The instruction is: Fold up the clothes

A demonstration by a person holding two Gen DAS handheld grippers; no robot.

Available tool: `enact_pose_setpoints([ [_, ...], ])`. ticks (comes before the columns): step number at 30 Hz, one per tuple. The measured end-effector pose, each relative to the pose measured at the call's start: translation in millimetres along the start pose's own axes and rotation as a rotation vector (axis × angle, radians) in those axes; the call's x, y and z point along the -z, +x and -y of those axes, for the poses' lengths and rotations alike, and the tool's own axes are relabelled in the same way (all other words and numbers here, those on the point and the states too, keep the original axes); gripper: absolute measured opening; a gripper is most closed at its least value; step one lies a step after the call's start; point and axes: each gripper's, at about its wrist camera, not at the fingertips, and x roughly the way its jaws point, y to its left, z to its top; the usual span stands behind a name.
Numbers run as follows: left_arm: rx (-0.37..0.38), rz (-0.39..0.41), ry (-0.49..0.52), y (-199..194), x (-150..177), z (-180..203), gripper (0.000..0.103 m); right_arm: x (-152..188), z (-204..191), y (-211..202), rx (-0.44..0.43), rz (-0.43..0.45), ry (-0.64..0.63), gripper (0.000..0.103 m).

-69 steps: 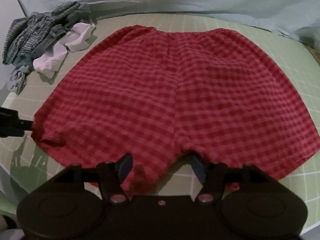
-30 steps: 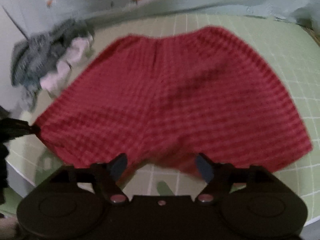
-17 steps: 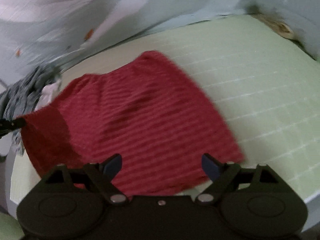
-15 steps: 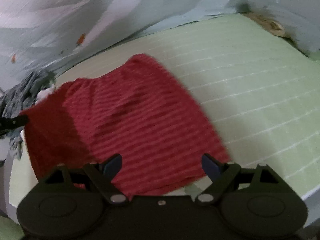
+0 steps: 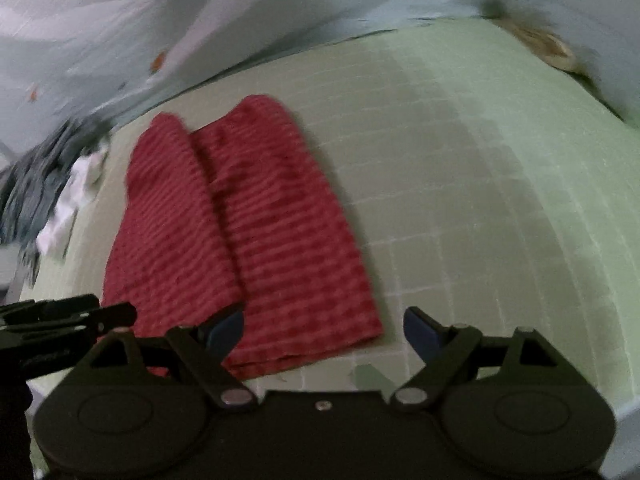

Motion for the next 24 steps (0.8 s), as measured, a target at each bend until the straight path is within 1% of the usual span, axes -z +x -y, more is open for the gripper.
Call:
enact_pose_setpoints([
  [3, -0.072, -0.039, -0.078, 7.1, 14.6, -12.0, 0.063, -8.4, -10.8, 16.6, -0.069, -0.004, -0.078, 0.087],
  [6, -0.126, -0.066, -0.123, 17.6, 28.1, -14.4, 0.065, -17.1, -22.0, 34.7, -0.144, -0.011, -0.145, 0.077],
  [8, -0.167, -0.078, -0.138, 27.6, 35.4, -15.7, 0.065, -21.3, -30.4, 47.9, -0.187, -0.018, -0.17, 0.066],
  [9, -0.181, -0.076, -0.152, 29.5, 39.5, -16.8, 0.065, -23.1, -34.9, 55.1, -0.203, -0.021, -0.186, 0.064],
  [11, -0.198, -0.078, -0.192, 35.3, 45.9, -19.5, 0.065, -24.2, -43.9, 70.8, -0.219, -0.04, -0.215, 0.055],
  [12, -0.196, -0.082, -0.212, 37.8, 48.1, -20.1, 0.065, -23.4, -48.0, 78.4, -0.224, -0.055, -0.227, 0.053],
  [13, -0.197, -0.081, -0.234, 38.1, 49.8, -21.1, 0.065, -22.6, -50.7, 84.4, -0.225, -0.069, -0.234, 0.049],
  [15, -0.201, -0.075, -0.272, 38.8, 52.4, -23.7, 0.068, -20.2, -55.4, 93.3, -0.216, -0.086, -0.234, 0.044],
  [16, -0.203, -0.077, -0.28, 40.4, 52.7, -24.9, 0.07, -19.2, -57.1, 95.0, -0.212, -0.083, -0.244, 0.038],
  [17, -0.205, -0.079, -0.287, 42.1, 53.0, -26.1, 0.071, -18.2, -58.8, 96.8, -0.208, -0.081, -0.254, 0.025],
  [18, -0.208, -0.081, -0.295, 43.5, 53.4, -27.4, 0.072, -17.2, -60.6, 98.5, -0.204, -0.078, -0.263, 0.015],
  [19, -0.214, -0.081, -0.302, 42.9, 54.5, -29.5, 0.072, -17.1, -59.7, 98.0, -0.204, -0.074, -0.264, 0.002],
  [22, -0.232, -0.082, -0.324, 41.2, 58.0, -35.9, 0.072, -18.4, -52.5, 86.9, -0.219, -0.04, -0.239, 0.001],
  [24, -0.244, -0.082, -0.338, 40.1, 60.3, -40.1, 0.074, -20.5, -44.7, 73.3, -0.222, -0.012, -0.215, 0.001],
])
